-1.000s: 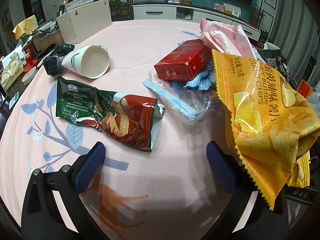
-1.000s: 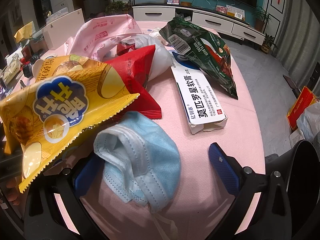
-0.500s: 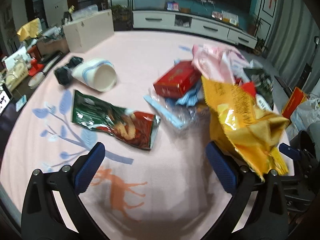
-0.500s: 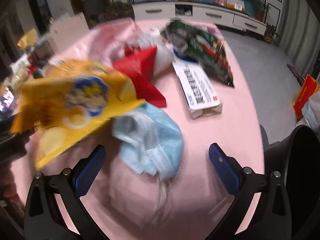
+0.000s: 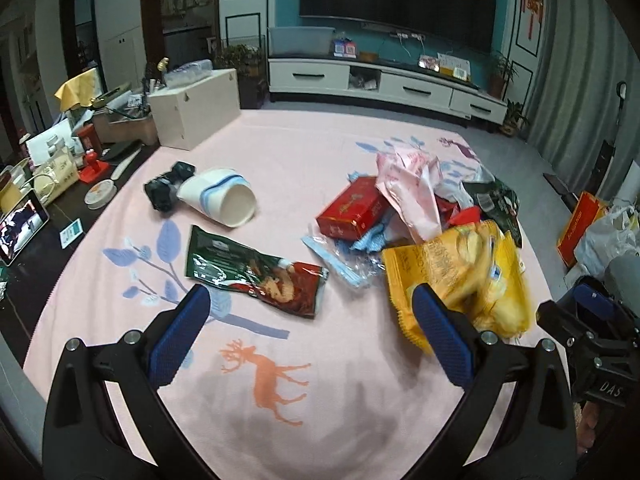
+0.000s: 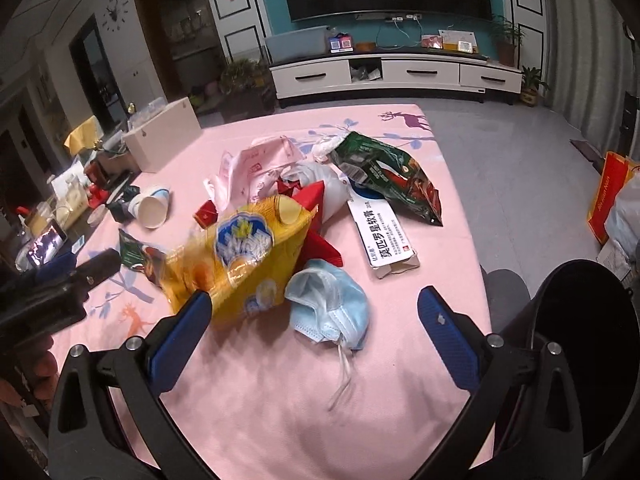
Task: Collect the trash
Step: 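Grasp the green wrapper with the left tool while the right grasps chip bag and mask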
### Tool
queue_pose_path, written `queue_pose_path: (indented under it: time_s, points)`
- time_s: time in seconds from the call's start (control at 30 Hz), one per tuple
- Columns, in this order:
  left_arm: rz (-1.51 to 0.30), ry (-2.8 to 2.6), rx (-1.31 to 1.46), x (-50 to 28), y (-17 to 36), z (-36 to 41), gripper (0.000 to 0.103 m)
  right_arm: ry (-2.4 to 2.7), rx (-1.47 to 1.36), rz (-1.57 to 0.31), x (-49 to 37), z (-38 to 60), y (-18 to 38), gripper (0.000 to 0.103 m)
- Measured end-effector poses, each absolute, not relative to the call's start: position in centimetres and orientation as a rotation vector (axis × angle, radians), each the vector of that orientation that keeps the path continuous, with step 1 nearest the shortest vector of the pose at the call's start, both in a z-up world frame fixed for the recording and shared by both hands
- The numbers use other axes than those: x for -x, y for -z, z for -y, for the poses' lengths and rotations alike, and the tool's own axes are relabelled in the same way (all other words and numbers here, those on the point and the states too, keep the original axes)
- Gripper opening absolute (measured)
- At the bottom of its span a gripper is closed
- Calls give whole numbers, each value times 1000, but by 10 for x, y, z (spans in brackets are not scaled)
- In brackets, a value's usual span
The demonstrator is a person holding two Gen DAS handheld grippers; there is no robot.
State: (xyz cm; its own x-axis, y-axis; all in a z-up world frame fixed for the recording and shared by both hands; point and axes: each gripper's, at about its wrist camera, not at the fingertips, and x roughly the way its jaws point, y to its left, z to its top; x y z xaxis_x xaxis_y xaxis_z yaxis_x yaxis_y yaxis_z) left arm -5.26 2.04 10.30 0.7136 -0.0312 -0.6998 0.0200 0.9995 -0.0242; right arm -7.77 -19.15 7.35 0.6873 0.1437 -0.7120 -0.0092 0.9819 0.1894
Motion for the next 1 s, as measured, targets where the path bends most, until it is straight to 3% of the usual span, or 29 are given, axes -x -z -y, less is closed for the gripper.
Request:
queue_pose_path:
  time_s: [0.67,1.0]
  points:
    - [-755,44,166,57,-118,-64,100,-88,-180,-744,94,172,-98,99]
    - [-795,85,236,38,-101,-89,100,-72,-241,-789,81,174,-103,84]
